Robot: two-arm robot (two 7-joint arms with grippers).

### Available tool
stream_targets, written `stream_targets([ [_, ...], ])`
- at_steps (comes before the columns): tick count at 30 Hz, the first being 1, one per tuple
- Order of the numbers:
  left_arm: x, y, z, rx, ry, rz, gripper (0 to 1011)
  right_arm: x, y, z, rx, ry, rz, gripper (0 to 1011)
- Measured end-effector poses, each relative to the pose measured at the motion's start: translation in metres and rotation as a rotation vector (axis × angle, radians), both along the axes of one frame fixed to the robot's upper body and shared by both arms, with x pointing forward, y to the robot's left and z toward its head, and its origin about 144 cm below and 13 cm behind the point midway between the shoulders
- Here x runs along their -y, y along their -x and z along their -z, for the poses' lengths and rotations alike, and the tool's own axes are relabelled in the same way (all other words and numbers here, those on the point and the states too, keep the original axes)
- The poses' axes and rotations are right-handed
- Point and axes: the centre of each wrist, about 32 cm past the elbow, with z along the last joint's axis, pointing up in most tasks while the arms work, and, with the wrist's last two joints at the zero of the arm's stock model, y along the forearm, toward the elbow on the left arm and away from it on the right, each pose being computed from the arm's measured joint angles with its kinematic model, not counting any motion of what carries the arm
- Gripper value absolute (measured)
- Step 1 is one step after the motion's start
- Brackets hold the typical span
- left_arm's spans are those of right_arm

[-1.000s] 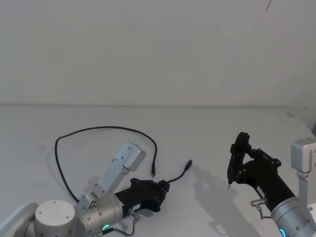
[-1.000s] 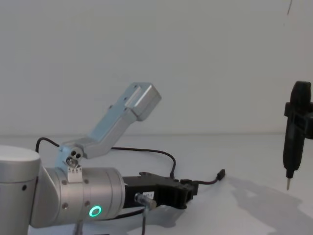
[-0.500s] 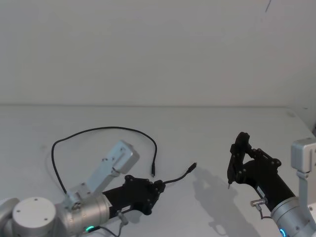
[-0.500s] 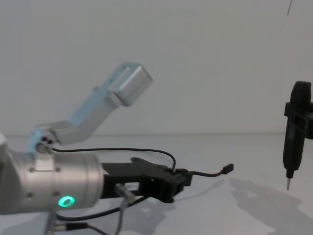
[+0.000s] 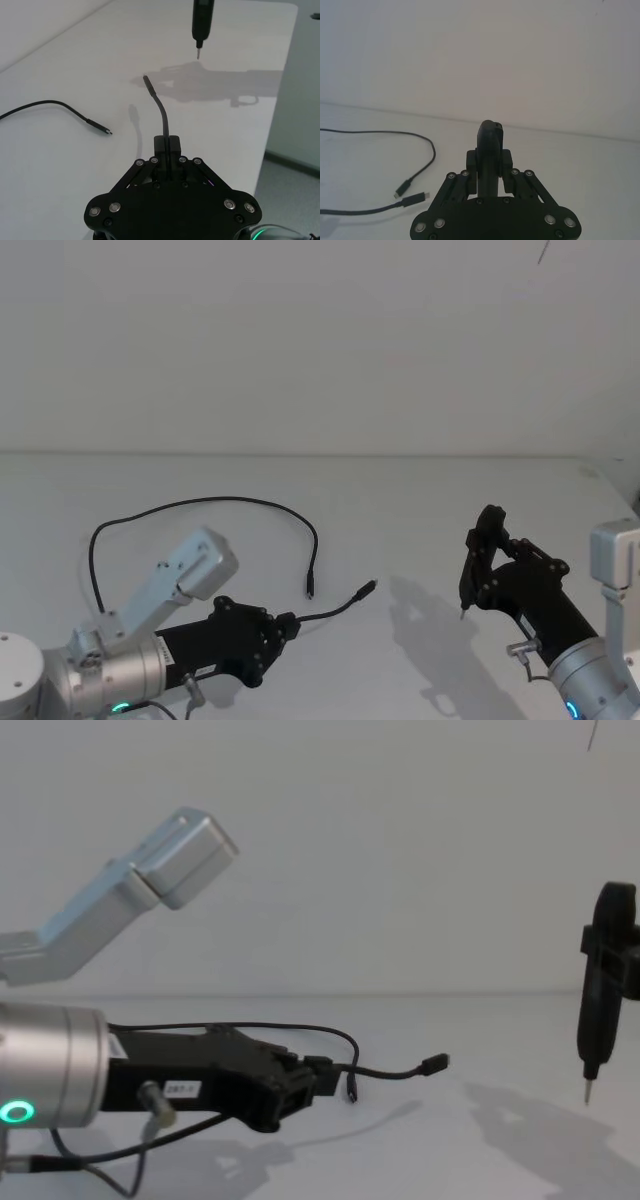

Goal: Pick up the data cable with the one hand.

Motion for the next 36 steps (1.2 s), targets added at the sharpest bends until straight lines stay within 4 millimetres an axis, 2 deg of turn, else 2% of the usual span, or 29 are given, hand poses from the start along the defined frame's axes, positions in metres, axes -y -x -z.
stream_targets([
  [11, -0.012, 0.005, -0.007, 0.006, -0.024, 0.023, 41, -0.006, -0.005, -0.007, 0.058, -0.071, -0.029, 279],
  [24, -0.018, 0.007, -0.010, 0.007, -0.035, 0.033, 41, -0.023, -0.018, -0.022, 0.115, -0.252, -0.130, 279],
  [36, -0.019, 0.008, -0.011, 0.008, -0.038, 0.036, 41, -0.037, -0.024, -0.025, 0.100, -0.327, -0.186, 279],
])
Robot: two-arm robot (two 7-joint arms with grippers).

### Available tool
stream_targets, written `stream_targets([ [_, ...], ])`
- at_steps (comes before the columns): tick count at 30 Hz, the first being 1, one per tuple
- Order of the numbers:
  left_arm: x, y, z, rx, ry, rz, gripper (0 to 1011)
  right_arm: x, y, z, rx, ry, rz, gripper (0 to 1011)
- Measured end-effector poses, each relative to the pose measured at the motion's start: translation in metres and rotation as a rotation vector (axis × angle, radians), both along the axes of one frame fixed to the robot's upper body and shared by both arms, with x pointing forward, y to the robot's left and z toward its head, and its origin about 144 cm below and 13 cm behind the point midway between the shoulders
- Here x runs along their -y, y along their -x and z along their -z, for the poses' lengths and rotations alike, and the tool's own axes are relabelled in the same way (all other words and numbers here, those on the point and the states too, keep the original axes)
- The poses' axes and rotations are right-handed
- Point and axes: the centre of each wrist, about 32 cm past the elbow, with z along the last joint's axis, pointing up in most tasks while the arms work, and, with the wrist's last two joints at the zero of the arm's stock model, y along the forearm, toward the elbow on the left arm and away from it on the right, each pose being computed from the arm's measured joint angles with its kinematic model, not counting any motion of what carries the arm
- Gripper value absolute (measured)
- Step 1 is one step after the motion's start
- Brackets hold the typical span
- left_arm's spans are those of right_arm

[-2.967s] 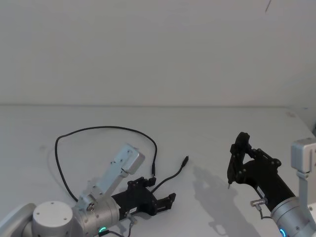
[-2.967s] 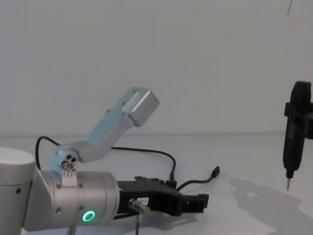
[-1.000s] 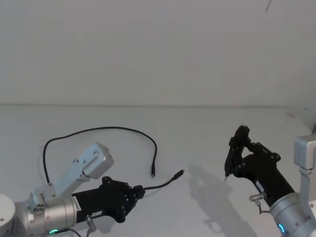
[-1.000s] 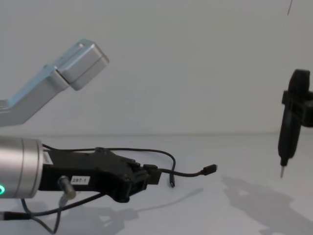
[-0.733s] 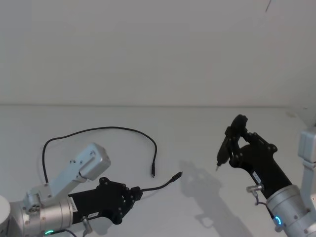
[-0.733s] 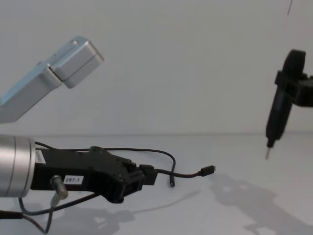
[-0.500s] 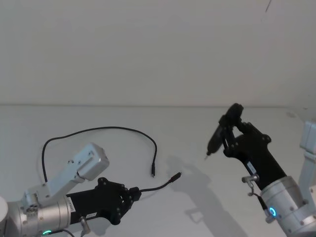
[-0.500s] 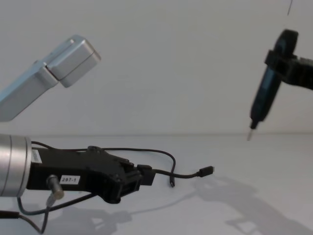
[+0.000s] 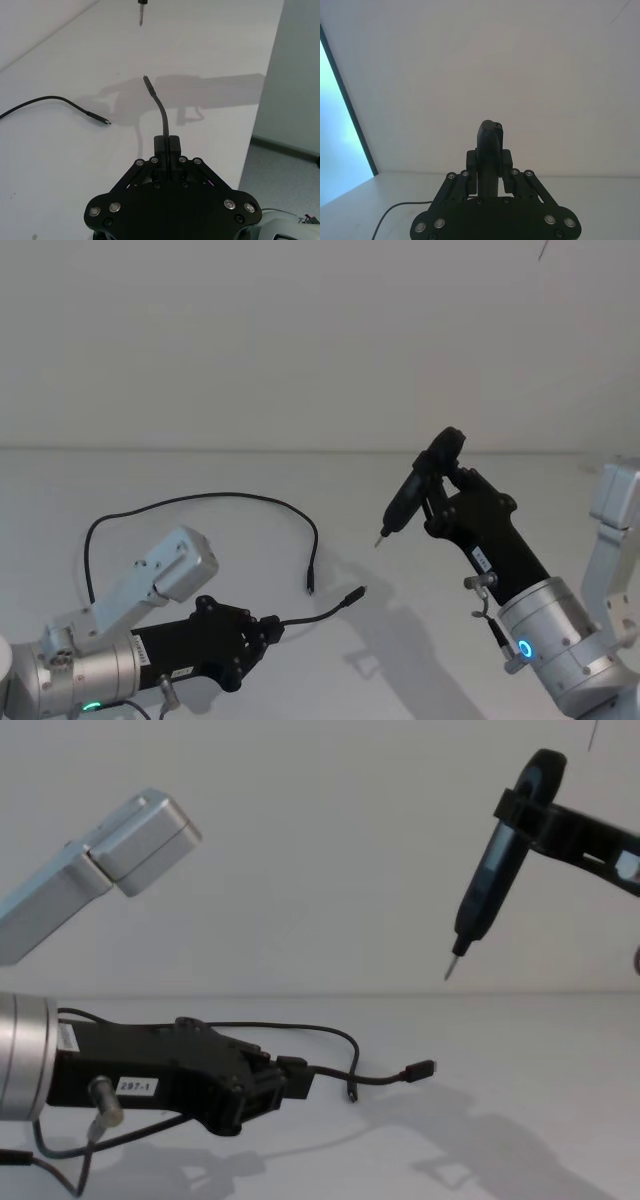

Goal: Pick up the data cable with the one hand.

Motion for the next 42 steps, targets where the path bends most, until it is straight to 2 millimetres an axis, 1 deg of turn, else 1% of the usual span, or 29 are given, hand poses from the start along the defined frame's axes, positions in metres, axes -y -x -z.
stream_targets([
  [12, -0.001, 0.000, 0.000, 0.000, -0.001, 0.001, 41, -0.003, 0.000, 0.008, -0.014, 0.031, -0.037, 279],
  [25, -0.001, 0.000, -0.001, 0.001, -0.002, 0.002, 41, 0.002, 0.000, 0.021, -0.035, 0.074, -0.044, 279],
  [42, -0.001, 0.000, -0.001, 0.001, -0.002, 0.002, 41, 0.006, -0.005, 0.031, -0.049, 0.097, -0.041, 279],
])
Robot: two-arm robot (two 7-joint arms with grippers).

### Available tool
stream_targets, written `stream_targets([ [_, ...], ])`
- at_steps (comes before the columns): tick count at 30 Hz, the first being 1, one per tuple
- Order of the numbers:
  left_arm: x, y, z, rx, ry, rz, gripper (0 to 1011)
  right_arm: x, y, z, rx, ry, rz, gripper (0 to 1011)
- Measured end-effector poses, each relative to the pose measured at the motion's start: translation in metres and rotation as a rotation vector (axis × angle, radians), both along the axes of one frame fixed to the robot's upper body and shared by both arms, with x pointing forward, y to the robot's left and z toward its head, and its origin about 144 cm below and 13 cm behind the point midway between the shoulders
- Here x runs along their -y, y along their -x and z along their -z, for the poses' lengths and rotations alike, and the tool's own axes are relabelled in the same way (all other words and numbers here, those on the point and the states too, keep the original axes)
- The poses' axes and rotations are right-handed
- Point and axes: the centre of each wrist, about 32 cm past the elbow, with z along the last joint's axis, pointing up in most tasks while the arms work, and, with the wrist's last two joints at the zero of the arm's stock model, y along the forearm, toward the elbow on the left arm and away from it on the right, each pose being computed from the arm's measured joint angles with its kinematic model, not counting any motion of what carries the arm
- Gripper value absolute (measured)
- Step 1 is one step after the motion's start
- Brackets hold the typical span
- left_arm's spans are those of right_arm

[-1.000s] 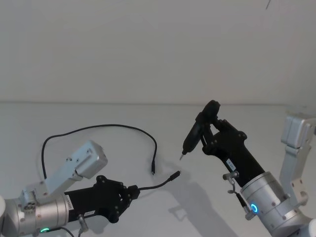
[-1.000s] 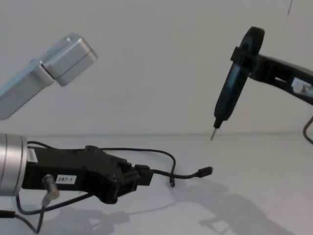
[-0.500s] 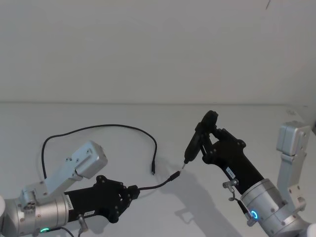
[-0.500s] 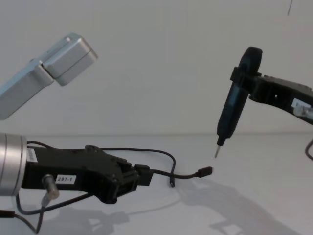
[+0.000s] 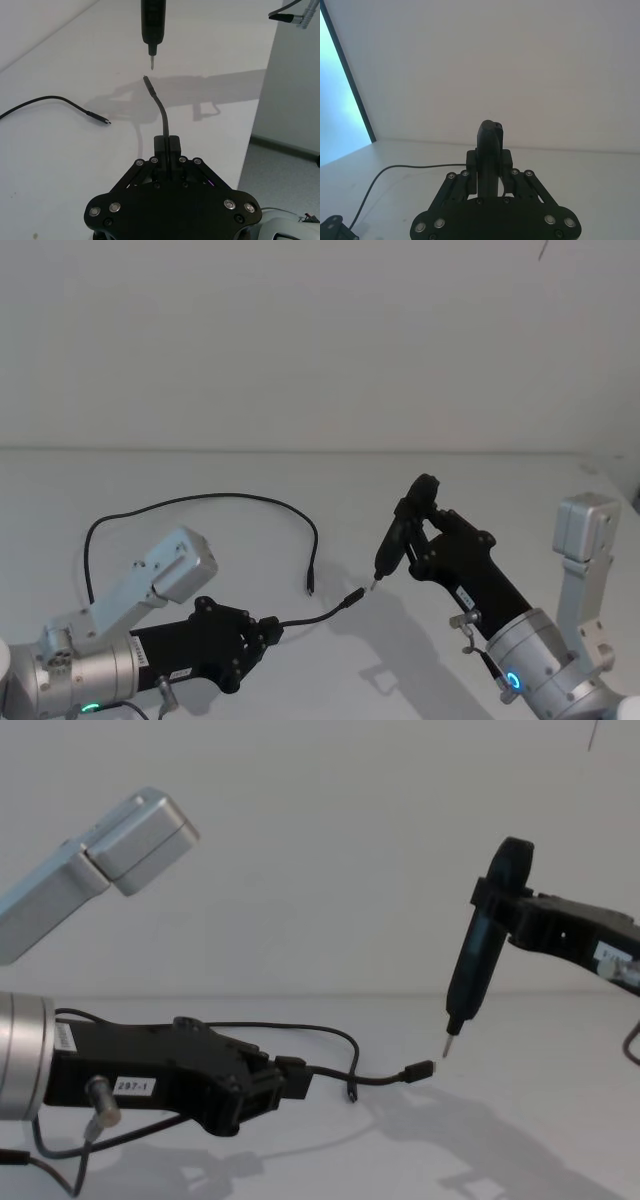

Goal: Pick up the data cable with the one hand.

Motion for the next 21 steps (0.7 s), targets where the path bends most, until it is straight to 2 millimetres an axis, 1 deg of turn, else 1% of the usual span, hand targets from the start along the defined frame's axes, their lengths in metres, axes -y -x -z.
stream_targets([
  [21, 0.000, 0.000, 0.000, 0.000, 0.000, 0.000, 41, -0.003, -0.007, 0.012, -0.022, 0.011, -0.007, 279],
])
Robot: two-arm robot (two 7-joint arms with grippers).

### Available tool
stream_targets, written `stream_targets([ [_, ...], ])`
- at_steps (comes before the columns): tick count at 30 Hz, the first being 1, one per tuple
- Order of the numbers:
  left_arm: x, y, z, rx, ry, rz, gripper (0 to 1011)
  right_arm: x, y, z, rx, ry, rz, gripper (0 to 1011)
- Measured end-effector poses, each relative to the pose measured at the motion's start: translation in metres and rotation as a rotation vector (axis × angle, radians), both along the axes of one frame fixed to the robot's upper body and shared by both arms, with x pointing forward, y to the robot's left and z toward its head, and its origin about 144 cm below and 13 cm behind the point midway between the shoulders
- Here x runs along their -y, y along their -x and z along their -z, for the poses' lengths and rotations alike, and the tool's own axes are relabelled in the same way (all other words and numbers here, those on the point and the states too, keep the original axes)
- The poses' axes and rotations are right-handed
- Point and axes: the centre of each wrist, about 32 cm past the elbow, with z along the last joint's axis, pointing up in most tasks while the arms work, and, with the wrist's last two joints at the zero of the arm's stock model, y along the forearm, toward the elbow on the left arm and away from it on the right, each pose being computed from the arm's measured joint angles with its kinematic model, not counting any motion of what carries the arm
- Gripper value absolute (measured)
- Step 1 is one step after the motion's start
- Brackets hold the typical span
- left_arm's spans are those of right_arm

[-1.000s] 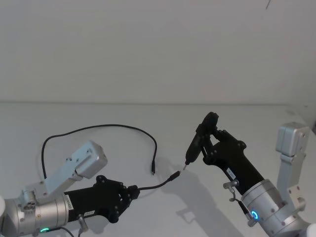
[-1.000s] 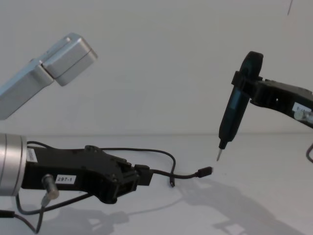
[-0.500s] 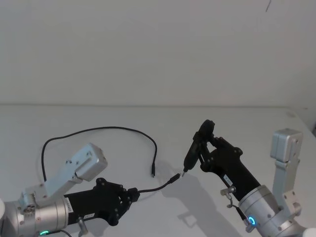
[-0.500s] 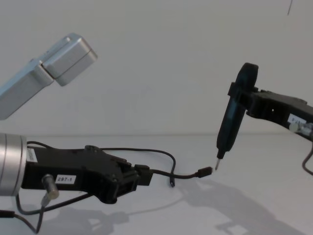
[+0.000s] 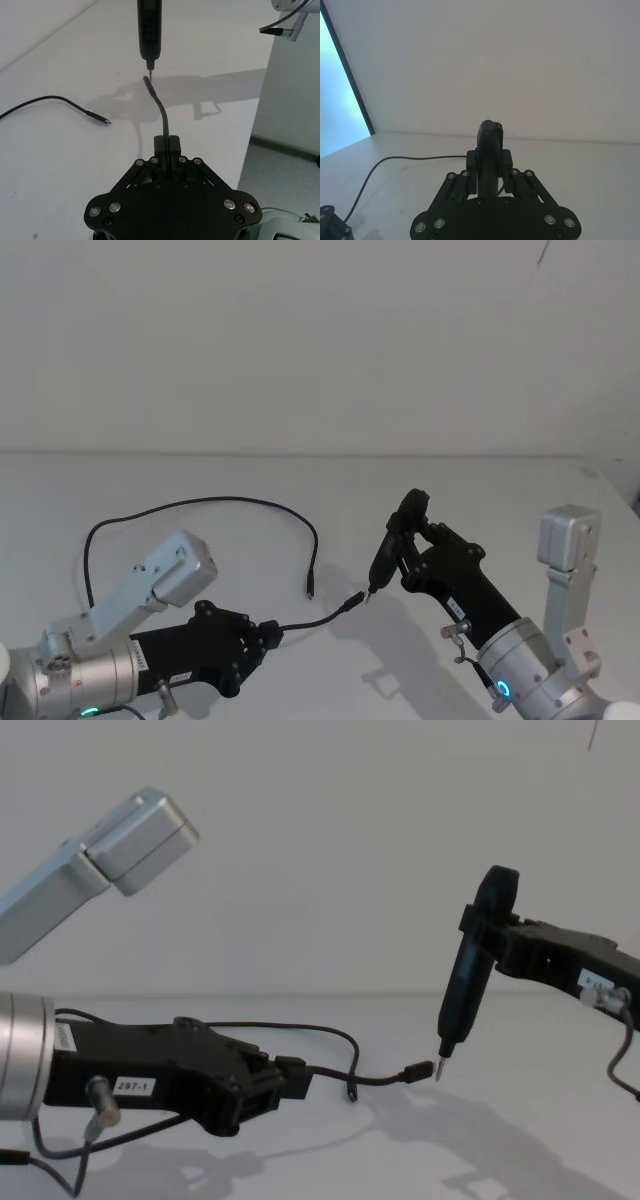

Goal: Pick up the data cable with the one hand.

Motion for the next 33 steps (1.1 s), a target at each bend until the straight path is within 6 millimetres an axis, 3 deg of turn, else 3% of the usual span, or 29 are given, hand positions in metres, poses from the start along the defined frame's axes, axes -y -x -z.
stream_targets([
  [33, 0.0000, 0.0000, 0.0000, 0.000, 0.000, 0.000, 41, -0.0052, -0.0095, 0.0018, -0.022, -0.033, 0.025, 279],
])
